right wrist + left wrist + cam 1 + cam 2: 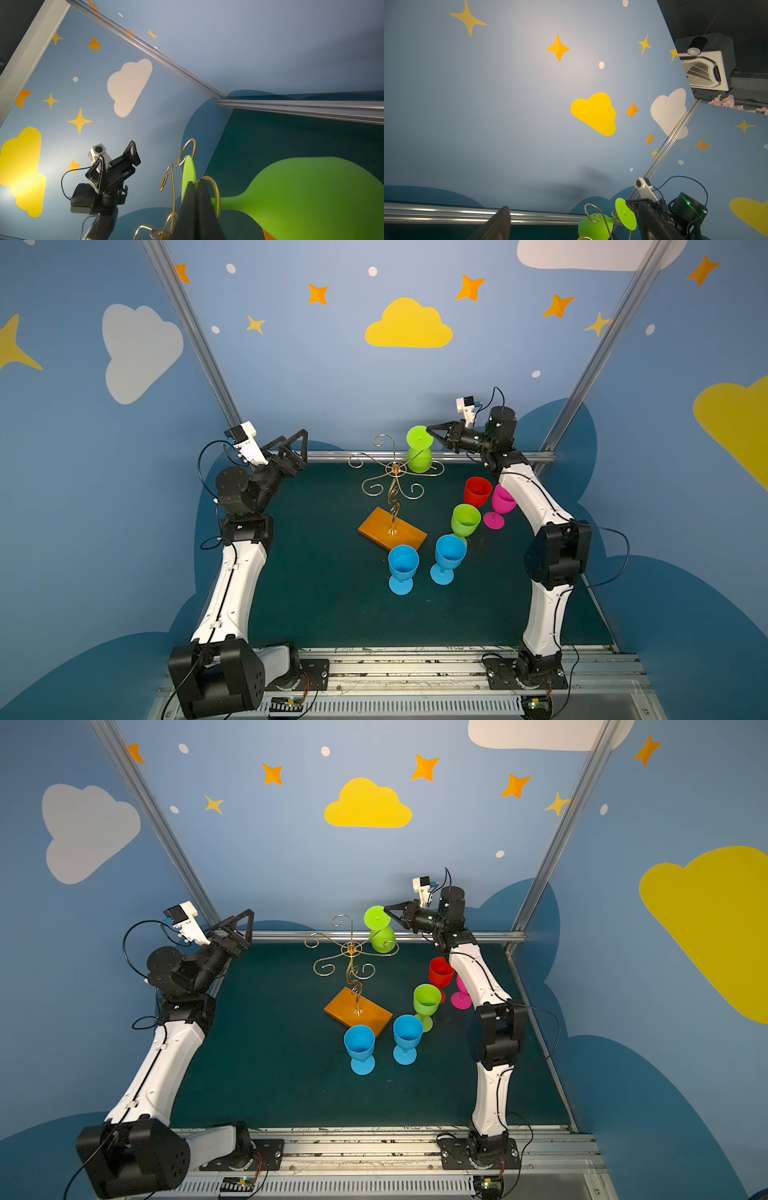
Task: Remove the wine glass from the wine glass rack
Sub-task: 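Lift the lime-green glass off the rack hook with the right gripper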
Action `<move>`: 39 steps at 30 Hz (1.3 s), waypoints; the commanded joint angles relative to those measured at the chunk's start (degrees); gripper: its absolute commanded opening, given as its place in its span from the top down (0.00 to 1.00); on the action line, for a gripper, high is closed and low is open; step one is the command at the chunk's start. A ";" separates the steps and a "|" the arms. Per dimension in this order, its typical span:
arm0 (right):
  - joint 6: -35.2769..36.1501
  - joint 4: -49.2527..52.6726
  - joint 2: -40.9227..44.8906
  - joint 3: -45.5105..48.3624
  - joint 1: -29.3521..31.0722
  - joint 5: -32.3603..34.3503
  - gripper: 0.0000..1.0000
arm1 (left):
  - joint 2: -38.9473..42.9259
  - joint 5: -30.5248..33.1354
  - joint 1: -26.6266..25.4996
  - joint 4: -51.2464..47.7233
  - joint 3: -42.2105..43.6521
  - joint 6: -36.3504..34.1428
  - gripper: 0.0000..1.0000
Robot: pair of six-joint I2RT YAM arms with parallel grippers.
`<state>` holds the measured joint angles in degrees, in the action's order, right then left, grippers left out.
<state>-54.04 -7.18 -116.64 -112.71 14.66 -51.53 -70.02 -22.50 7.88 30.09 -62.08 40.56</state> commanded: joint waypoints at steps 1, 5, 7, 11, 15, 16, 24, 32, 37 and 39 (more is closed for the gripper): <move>0.64 -3.10 4.68 2.02 -0.24 -0.62 1.00 | 1.30 -0.72 0.21 1.12 0.70 0.31 0.07; 1.31 -2.93 6.69 4.85 -0.20 -0.69 1.00 | 1.49 -0.70 0.20 1.03 0.83 0.26 0.07; 1.54 -3.11 7.79 6.57 -0.02 -0.68 1.00 | 1.55 -0.62 0.21 1.12 0.96 0.33 0.06; 2.74 -2.61 9.31 8.61 0.69 -0.33 1.00 | 1.64 -0.65 0.21 1.16 1.02 0.42 0.07; 3.33 -2.14 9.76 9.27 1.83 -0.44 1.00 | 1.79 -0.63 0.21 1.12 1.03 0.52 0.07; 3.49 -2.06 9.68 9.21 2.20 -0.48 1.00 | 1.90 -0.68 0.21 1.05 1.02 0.57 0.06; 4.38 -0.60 7.47 5.60 4.67 -0.20 1.00 | 2.64 -0.53 0.21 0.77 1.09 0.31 0.06; 1.96 -1.04 2.23 -1.95 5.47 0.73 1.00 | 2.78 -0.54 0.21 0.69 1.18 0.47 0.06; 1.27 -0.03 -1.74 -7.93 5.40 1.77 1.00 | 2.71 -0.73 0.21 0.71 1.09 0.59 0.06; 1.74 0.49 -3.03 -10.02 5.38 2.82 1.00 | 2.68 -0.96 0.22 0.72 1.05 0.75 0.07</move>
<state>-52.31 -6.17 -118.34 -119.17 20.12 -50.30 -68.23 -22.52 7.88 30.04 -61.25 41.01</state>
